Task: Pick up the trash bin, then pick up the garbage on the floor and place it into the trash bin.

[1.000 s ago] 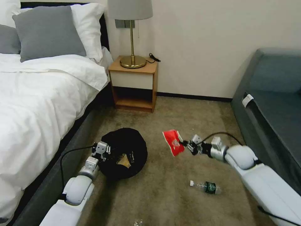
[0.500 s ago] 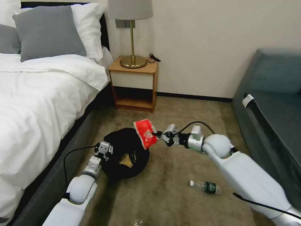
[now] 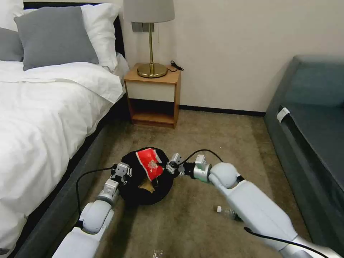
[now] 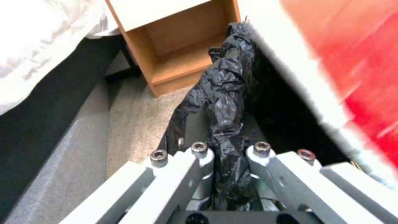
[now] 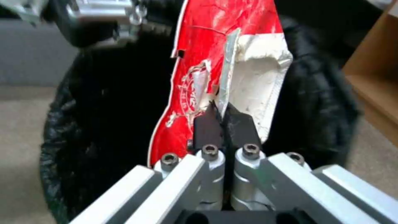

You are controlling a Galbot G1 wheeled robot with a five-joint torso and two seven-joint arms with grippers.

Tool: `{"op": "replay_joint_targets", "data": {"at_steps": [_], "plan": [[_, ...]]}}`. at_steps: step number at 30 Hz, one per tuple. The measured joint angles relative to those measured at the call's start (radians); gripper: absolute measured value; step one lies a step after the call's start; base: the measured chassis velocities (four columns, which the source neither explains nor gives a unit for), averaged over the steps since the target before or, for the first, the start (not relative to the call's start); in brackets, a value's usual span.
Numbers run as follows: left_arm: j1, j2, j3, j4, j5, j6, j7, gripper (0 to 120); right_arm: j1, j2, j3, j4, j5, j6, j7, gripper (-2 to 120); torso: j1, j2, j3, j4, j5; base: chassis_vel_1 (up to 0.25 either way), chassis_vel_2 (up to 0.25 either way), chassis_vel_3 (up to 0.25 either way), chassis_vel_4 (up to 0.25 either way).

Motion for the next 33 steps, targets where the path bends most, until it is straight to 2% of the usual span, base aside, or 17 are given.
{"op": "replay_joint_targets", "data": {"at_steps": [4, 6, 9, 10, 12, 13, 17, 19, 20, 22, 23, 25, 27, 29, 31, 33], "plan": [[0.000, -0.002, 0.002, 0.002, 0.002, 0.000, 0.000, 4, -0.022, 0.047, 0.001, -0.029, -0.064, 0.022, 0.028, 0, 0.000, 0.000, 0.000, 0.0002, 0.0001, 0.000, 0.000, 0.000, 0.000], [0.000, -0.002, 0.003, 0.004, 0.003, -0.001, 0.000, 4, -0.033, 0.062, 0.002, -0.040, -0.086, 0.034, 0.061, 4, 0.000, 0.000, 0.000, 0.0002, 0.0002, 0.000, 0.000, 0.000, 0.000], [0.001, -0.002, 0.003, 0.006, 0.004, -0.003, 0.000, 4, -0.055, 0.079, 0.011, -0.059, -0.125, 0.056, 0.105, 20, 0.000, 0.000, 0.000, 0.0001, 0.0001, 0.000, 0.000, 0.000, 0.000], [0.001, -0.002, 0.003, 0.006, 0.004, -0.003, 0.000, 4, -0.055, 0.079, 0.011, -0.059, -0.125, 0.056, 0.105, 20, 0.000, 0.000, 0.000, 0.0001, 0.0001, 0.000, 0.000, 0.000, 0.000], [0.001, -0.003, 0.002, 0.007, 0.005, -0.003, 0.000, 4, -0.063, 0.082, 0.013, -0.062, -0.130, 0.060, 0.111, 26, 0.000, 0.000, 0.000, 0.0001, 0.0001, 0.000, 0.000, 0.000, 0.000], [0.003, -0.005, 0.002, 0.007, 0.006, -0.004, 0.000, 4, -0.073, 0.083, 0.013, -0.062, -0.135, 0.063, 0.113, 33, 0.000, 0.000, 0.000, 0.0001, 0.0001, 0.000, 0.000, 0.000, 0.000], [0.005, -0.007, 0.000, 0.007, 0.009, -0.007, 0.000, 4, -0.087, 0.084, 0.017, -0.061, -0.142, 0.067, 0.115, 43, 0.000, 0.000, 0.000, 0.0000, 0.0001, 0.000, 0.000, 0.000, 0.000], [0.010, -0.008, -0.005, 0.007, 0.011, -0.012, 0.000, 4, -0.094, 0.083, 0.017, -0.059, -0.146, 0.072, 0.123, 55, 0.000, 0.000, 0.000, 0.0000, 0.0001, 0.000, 0.000, 0.000, 0.000], [0.010, -0.008, -0.005, 0.007, 0.011, -0.012, 0.000, 4, -0.094, 0.083, 0.017, -0.059, -0.146, 0.072, 0.123, 55, 0.000, 0.000, 0.000, 0.0000, 0.0001, 0.000, 0.000, 0.000, 0.000], [0.015, -0.008, -0.011, 0.012, 0.011, -0.019, 0.002, 4, -0.099, 0.083, 0.017, -0.059, -0.149, 0.072, 0.129, 65, 0.000, 0.000, 0.000, 0.0000, 0.0002, 0.000, 0.000, 0.000, 0.000], [0.015, -0.008, -0.011, 0.012, 0.011, -0.019, 0.002, 4, -0.099, 0.083, 0.017, -0.059, -0.149, 0.072, 0.129, 65, 0.000, 0.000, 0.000, 0.0000, 0.0002, 0.000, 0.000, 0.000, 0.000], [0.018, -0.008, -0.015, 0.020, 0.011, -0.026, 0.005, 4, -0.103, 0.087, 0.019, -0.060, -0.152, 0.074, 0.135, 77, 0.000, 0.000, 0.000, 0.0000, 0.0003, 0.000, 0.000, 0.000, 0.000], [0.018, -0.007, -0.015, 0.022, 0.011, -0.027, 0.005, 4, -0.103, 0.088, 0.022, -0.060, -0.152, 0.074, 0.137, 80, 0.000, 0.000, 0.000, 0.0002, 0.0003, 0.000, 0.000, 0.000, 0.000], [0.016, -0.005, -0.015, 0.024, 0.011, -0.027, 0.007, 4, -0.096, 0.090, 0.048, -0.053, -0.146, 0.075, 0.145, 92, 0.000, 0.000, 0.000, 0.0001, 0.0004, 0.000, 0.000, 0.000, 0.000], [0.016, -0.005, -0.015, 0.024, 0.011, -0.027, 0.007, 4, -0.092, 0.090, 0.059, -0.050, -0.141, 0.075, 0.147, 93, 0.000, 0.000, 0.000, 0.0001, 0.0004, 0.000, 0.000, 0.000, 0.000], [0.014, -0.005, -0.011, 0.021, 0.011, -0.027, 0.007, 4, -0.068, 0.083, 0.100, -0.039, -0.117, 0.071, 0.154, 99, 0.000, 0.000, 0.000, 0.0001, 0.0003, 0.000, 0.000, 0.000, 0.000]]}}
